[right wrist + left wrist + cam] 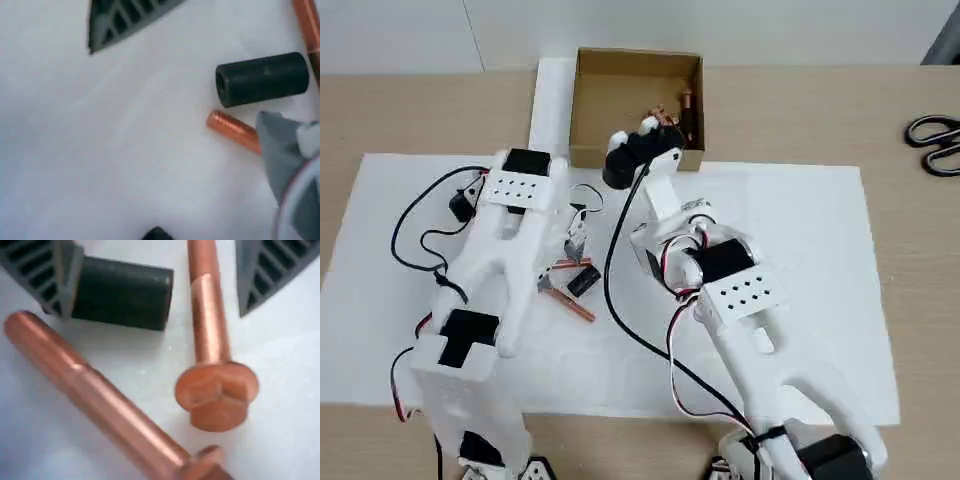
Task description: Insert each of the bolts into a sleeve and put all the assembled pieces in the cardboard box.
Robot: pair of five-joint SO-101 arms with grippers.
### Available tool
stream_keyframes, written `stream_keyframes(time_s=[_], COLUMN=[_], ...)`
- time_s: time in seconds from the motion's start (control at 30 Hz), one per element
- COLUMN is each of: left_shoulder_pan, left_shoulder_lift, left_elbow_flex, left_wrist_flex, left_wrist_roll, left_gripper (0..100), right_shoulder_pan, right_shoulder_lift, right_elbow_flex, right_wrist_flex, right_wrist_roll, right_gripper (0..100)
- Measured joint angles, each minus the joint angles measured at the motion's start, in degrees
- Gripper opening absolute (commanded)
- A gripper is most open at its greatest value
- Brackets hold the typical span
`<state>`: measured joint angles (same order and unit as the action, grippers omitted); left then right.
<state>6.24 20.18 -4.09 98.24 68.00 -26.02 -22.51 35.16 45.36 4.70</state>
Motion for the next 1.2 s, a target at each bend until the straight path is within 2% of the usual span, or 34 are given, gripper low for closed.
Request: stream_keyframes(time_s=[0.3,0.6,0.9,1.0,1.2], left_shoulder_pan=[-2.0,-3.1,-3.3,-3.3,-3.2], left_shoulder_lift=[-0.1,1.7,7.4,7.6,9.3], left_elbow_flex=[5.5,6.1,4.0,4.0,1.2], left_wrist_flex=[-1.9,-2.7,-2.9,-3.0,-1.6], left_wrist_roll=[0.0,0.0,-0.1,-0.2,-2.7], left_gripper=[21,10,6,0,1], right_shoulder_pan=[0.0,0.0,0.0,0.0,0.0], right_shoulder_lift=[0.1,0.1,0.1,0.1,0.1], right_elbow_flex=[0.0,0.0,0.0,0.0,0.0], right_wrist_flex=[0.0,-1.2,-1.7,-1.7,-1.7], right_wrist_roll=[0.0,0.0,0.0,0.0,0.0], right_gripper=[26.3,26.3,26.3,26.3,26.3])
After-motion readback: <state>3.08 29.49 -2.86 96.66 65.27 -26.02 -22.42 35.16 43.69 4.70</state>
